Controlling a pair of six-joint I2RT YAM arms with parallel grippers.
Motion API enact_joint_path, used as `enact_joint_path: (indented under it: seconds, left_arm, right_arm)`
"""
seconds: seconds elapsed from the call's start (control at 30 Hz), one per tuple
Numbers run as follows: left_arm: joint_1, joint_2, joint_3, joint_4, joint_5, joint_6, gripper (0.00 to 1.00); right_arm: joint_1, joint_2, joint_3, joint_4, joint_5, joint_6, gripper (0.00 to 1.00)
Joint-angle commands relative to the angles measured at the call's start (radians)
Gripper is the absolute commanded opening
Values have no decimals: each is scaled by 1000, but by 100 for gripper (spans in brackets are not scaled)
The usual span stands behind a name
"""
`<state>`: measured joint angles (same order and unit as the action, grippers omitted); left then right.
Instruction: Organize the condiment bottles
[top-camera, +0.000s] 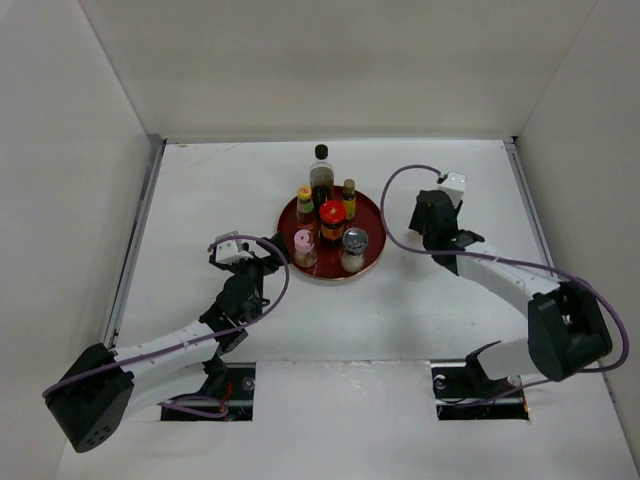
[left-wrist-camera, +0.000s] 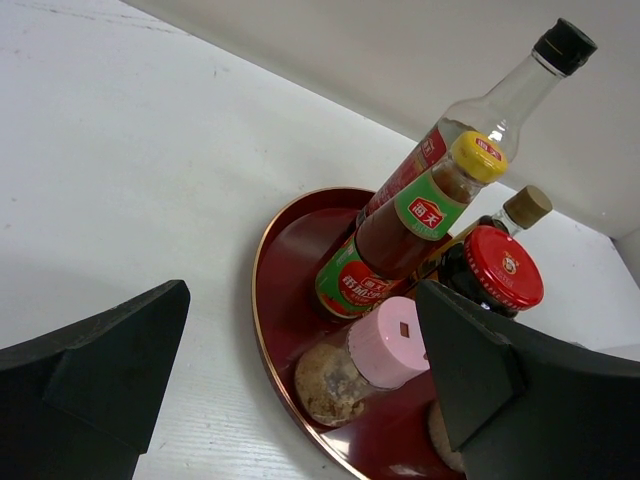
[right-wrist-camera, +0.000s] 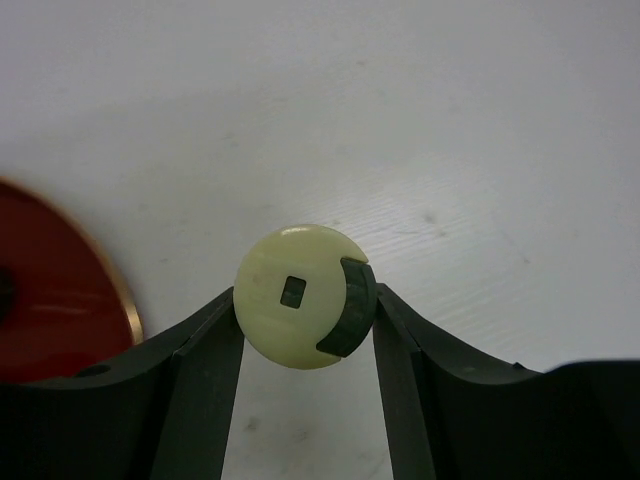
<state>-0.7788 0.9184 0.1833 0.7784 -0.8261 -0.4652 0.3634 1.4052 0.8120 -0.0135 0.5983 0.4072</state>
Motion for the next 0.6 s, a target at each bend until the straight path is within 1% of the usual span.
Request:
enact_joint_path:
  seconds: [0.0,0.07,0.2,0.47,0.57]
  left_arm:
    - [10,-16,7,51,5,-13,100]
    - [16,-12,7,51,2,-13,100]
    - [31,5,13,45,8,-13,100]
    - [33,-15,8,39,8,-13,100]
    - [29,-15,10,39,8,-13,100]
  right_arm:
    - [123,-83,24,124,9,-44,46]
    - [197,-86,48,130,-3,-44,46]
    - [274,-20,125,139,-34,-44,48]
    - [277,181,226,199,-107,-53,49]
    - [280,224,248,191,-111,-51,50]
